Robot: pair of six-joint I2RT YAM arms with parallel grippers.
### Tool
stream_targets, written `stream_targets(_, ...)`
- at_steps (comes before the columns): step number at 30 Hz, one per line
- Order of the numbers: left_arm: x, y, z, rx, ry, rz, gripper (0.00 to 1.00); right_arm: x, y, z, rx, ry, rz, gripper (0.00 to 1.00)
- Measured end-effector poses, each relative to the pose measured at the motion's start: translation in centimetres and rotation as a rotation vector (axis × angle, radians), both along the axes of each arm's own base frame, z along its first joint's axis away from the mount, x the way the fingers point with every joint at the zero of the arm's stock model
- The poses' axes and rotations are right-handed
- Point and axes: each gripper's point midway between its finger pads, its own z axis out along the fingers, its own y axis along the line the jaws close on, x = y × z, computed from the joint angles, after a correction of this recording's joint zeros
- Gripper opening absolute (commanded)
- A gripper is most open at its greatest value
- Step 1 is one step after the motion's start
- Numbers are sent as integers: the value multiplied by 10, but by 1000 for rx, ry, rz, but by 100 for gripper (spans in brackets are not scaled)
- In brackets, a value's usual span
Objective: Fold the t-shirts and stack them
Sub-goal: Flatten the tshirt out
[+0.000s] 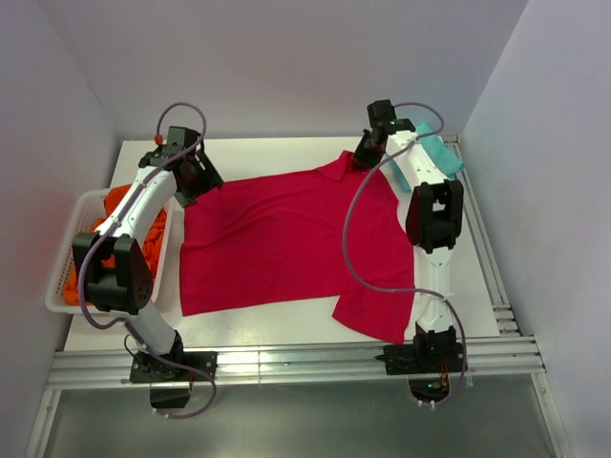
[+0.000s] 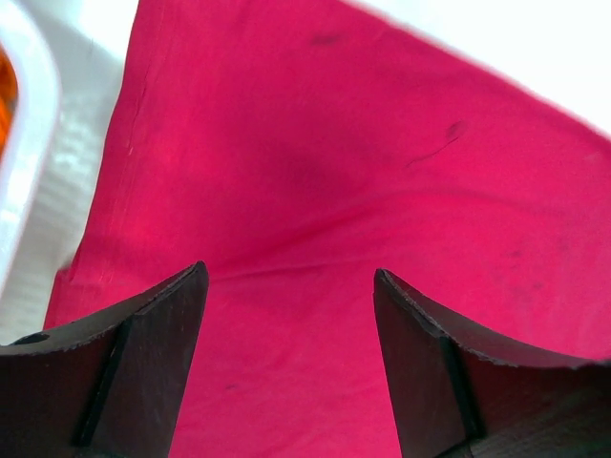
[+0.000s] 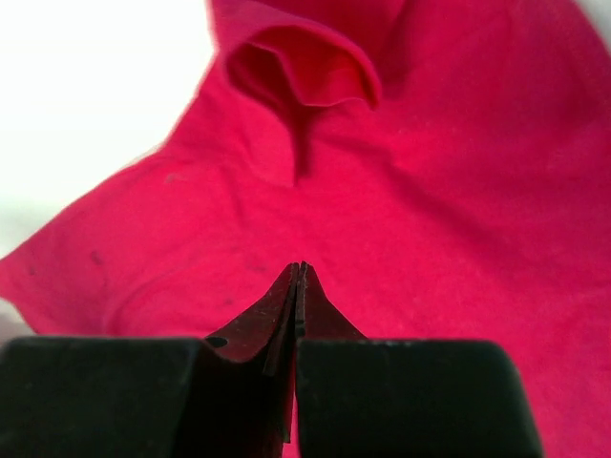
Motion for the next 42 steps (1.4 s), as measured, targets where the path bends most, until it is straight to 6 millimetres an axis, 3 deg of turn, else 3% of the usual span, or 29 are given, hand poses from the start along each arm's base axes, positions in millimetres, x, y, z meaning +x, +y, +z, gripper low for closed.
stream_targets(2,-6,1,-10,3,29,-2,75,-1,1,-14,-1,39,-5,0)
stream_targets(5,-13,2,-18,7,52,-3,75,-3,0,-18,-2,62,-12,0)
stream_targets(13,-23,3,-9,4,29,-4,75,0,0,-21,1,65,-40,0)
stream_targets(19,-38,6,-9,12,29,-16,75,5,0,-48,-3,101,-64,0)
stream_targets(24,-51,8,-14,18,42,-22,75,23,3,-65,9,88,-89,0)
stream_targets(35,-61,11,-11,31,35,-43,75,61,15,-52,110,-25,-168,0)
stream_targets(42,-67,12,-13,47,58,-60,76,90,22,-54,173,-95,-219,0)
